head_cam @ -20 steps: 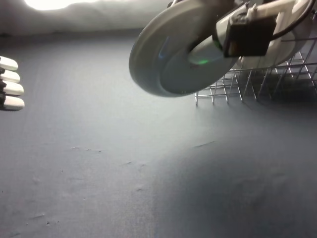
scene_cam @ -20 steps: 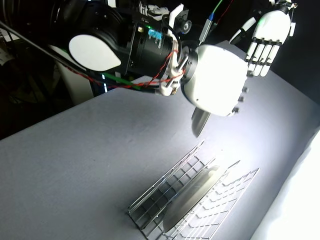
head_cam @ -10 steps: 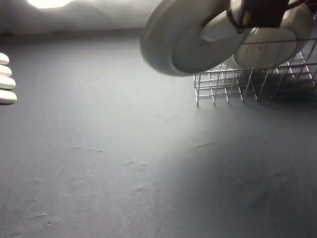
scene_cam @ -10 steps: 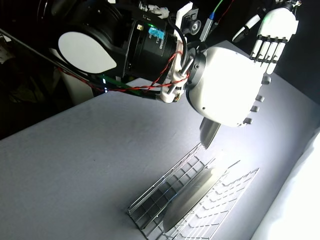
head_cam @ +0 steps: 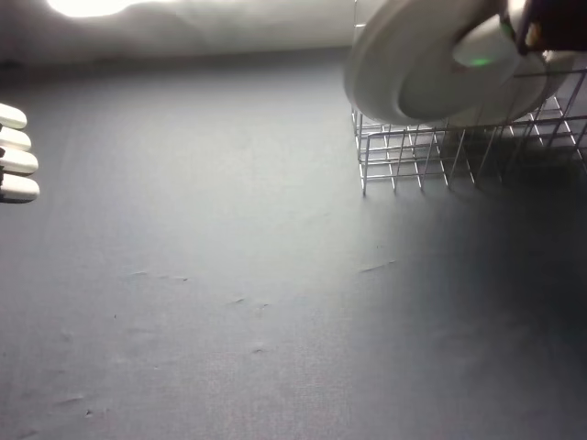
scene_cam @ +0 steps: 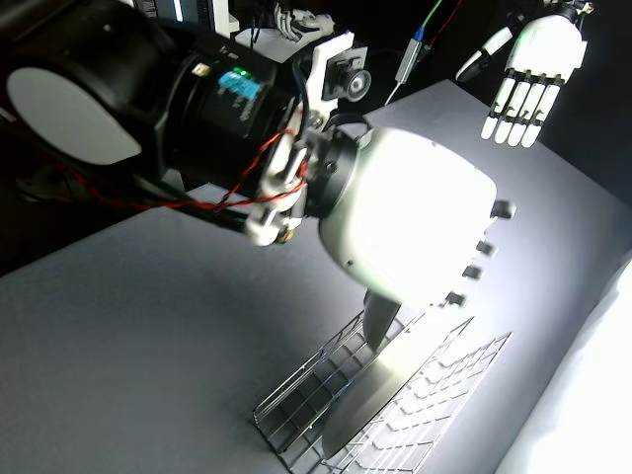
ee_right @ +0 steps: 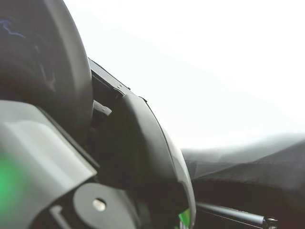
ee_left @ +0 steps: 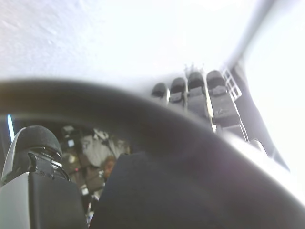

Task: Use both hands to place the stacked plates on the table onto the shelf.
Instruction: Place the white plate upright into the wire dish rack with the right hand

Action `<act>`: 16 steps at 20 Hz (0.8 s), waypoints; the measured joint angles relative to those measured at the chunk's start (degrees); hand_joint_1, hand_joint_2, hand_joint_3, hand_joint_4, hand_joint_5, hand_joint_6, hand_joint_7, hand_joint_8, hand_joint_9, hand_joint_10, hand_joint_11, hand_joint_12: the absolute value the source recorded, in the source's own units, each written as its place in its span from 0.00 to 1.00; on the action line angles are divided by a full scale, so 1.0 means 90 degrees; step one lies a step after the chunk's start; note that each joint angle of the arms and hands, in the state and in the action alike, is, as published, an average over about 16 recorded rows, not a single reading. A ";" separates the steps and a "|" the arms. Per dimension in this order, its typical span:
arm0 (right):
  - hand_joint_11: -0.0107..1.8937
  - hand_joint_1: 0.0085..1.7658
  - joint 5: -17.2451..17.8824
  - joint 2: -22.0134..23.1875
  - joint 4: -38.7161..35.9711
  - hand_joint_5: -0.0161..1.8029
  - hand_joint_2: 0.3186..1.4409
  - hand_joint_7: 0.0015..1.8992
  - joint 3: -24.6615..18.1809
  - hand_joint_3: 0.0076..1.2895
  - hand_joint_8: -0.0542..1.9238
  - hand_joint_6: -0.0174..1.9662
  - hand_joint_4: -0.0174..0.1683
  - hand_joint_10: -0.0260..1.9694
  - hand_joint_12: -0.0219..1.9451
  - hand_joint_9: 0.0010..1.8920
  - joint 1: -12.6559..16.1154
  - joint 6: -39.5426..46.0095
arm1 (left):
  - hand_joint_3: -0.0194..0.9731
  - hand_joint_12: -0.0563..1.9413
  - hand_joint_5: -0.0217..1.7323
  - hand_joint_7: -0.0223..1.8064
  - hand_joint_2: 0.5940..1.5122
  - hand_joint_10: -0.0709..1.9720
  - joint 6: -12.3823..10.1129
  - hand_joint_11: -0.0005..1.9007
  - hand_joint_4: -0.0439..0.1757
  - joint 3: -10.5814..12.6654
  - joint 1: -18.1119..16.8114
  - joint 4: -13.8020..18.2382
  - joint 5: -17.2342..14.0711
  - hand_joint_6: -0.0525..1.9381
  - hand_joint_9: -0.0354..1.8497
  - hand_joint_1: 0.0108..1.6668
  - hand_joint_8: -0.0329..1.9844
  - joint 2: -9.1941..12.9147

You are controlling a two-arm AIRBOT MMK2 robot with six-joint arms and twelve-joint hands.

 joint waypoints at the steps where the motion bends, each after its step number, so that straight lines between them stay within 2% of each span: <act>1: 0.45 0.81 0.0030 0.0028 -0.0045 0.60 0.56 0.60 0.0009 0.00 0.35 0.39 0.09 0.47 0.57 0.55 -0.0045 0.0000 | 0.03 0.03 0.02 0.02 0.44 0.04 -0.0019 0.01 0.20 -0.0006 -0.0016 0.0021 -0.0002 0.03 0.03 0.01 0.02 0.0000; 12: 0.46 0.82 0.0744 0.0167 -0.0853 0.58 0.56 0.60 0.0066 0.01 0.34 0.41 0.09 0.45 0.52 0.57 -0.0744 -0.0020 | 0.03 0.03 0.02 0.02 0.45 0.04 -0.0051 0.01 0.20 -0.0014 -0.0045 0.0070 -0.0005 0.03 0.03 0.01 0.02 0.0000; 16: 0.44 0.80 0.1028 0.0204 -0.1213 0.56 0.57 0.58 0.0067 0.01 0.36 0.42 0.08 0.42 0.52 0.55 -0.1000 -0.0039 | 0.03 0.03 0.02 0.02 0.45 0.04 -0.0051 0.01 0.20 -0.0008 -0.0040 0.0071 -0.0005 0.03 0.03 0.01 0.02 -0.0001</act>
